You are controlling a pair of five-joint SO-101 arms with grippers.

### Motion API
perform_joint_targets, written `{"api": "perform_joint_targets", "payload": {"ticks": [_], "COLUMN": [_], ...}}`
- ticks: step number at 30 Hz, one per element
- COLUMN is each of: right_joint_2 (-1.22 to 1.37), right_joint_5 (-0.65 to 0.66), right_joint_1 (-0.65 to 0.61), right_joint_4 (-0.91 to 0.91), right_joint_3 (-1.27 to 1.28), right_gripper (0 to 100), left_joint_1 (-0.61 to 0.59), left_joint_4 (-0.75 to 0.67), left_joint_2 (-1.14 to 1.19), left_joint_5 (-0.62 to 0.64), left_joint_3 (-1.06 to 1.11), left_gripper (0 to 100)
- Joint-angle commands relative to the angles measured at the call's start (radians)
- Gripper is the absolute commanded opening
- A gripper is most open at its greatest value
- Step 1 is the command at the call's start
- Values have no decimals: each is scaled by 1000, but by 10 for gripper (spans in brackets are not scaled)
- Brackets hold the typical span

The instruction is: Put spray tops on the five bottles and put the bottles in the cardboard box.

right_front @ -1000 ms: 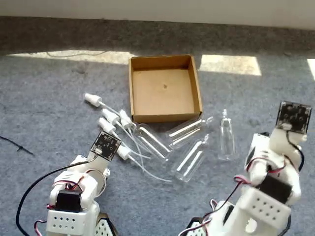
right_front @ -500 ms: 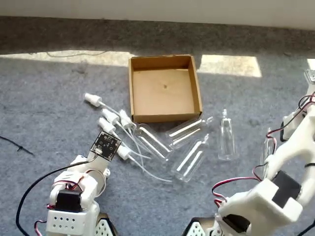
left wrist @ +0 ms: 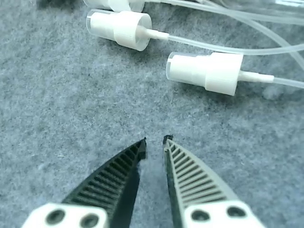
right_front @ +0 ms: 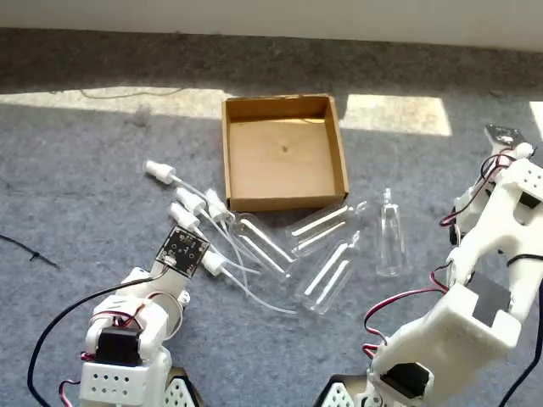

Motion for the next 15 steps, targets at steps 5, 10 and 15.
{"api": "perform_joint_targets", "payload": {"ticks": [5, 10, 15], "right_joint_2": [94, 142, 171], "right_joint_5": [-11, -11, -11], "right_joint_1": [-28, -28, -28], "right_joint_4": [-24, -108, -188], "right_joint_3": [-12, -7, -5], "right_gripper": [269, 269, 268], "left_joint_1": [12, 13, 13], "left_joint_4": [8, 8, 8], "left_joint_2": [-7, -7, -7], "left_joint_5": [-2, -2, -2], "left_joint_3": [19, 19, 19], "left_gripper": [77, 77, 77]}}
